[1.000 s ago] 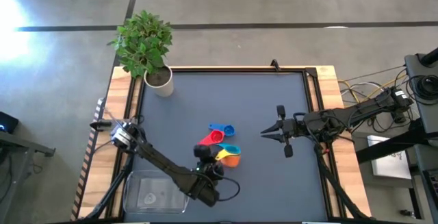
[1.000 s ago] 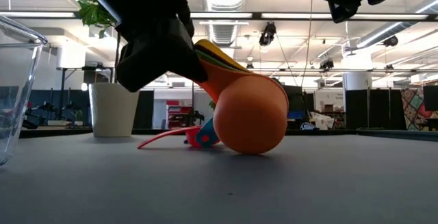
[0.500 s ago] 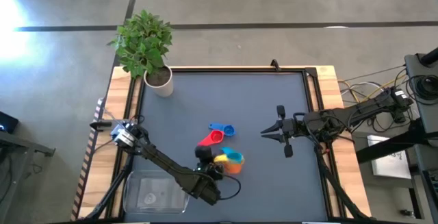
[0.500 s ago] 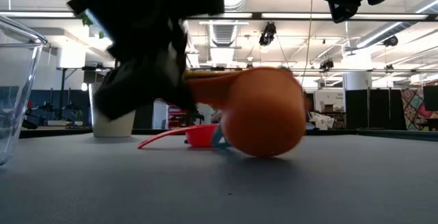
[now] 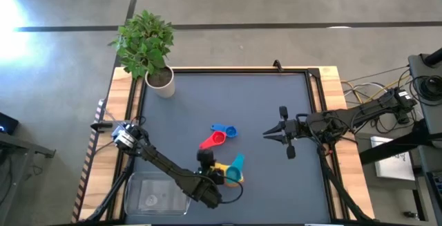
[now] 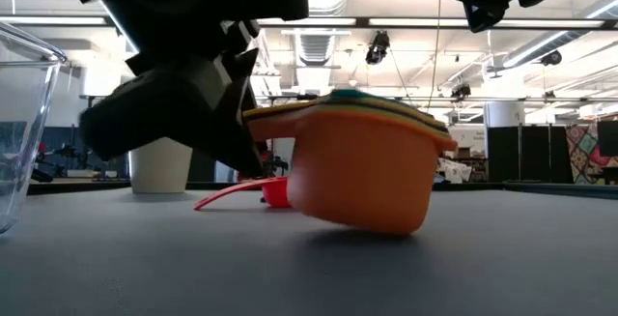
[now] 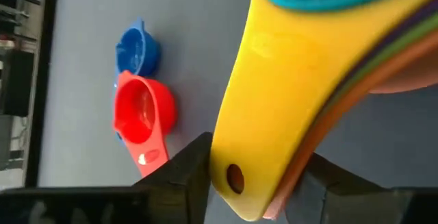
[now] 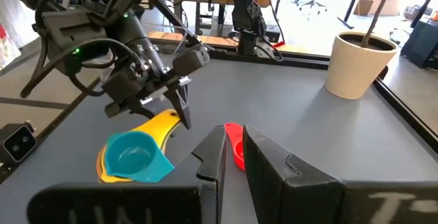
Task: Nest measuring cups in basket
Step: Put the stacked measuring cups into the bin
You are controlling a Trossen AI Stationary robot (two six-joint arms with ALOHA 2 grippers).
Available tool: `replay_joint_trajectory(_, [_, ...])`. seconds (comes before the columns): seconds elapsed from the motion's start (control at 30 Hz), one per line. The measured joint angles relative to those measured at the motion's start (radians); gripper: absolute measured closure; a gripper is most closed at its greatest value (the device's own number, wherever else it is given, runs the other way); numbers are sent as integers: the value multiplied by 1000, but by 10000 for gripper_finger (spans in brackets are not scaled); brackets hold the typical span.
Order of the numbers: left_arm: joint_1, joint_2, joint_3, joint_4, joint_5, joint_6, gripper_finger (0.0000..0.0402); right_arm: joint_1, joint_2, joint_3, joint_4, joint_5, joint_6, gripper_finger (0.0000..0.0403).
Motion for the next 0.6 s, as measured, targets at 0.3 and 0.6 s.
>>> replay_joint_trajectory(0.3, [0, -2, 35, -40, 65, -2, 193, 0, 0, 0, 0, -2, 0, 362])
replay_joint_trajectory(0.6, [-3, -12, 122, -283, 19, -82, 157, 0, 37, -1, -33, -48, 68, 362])
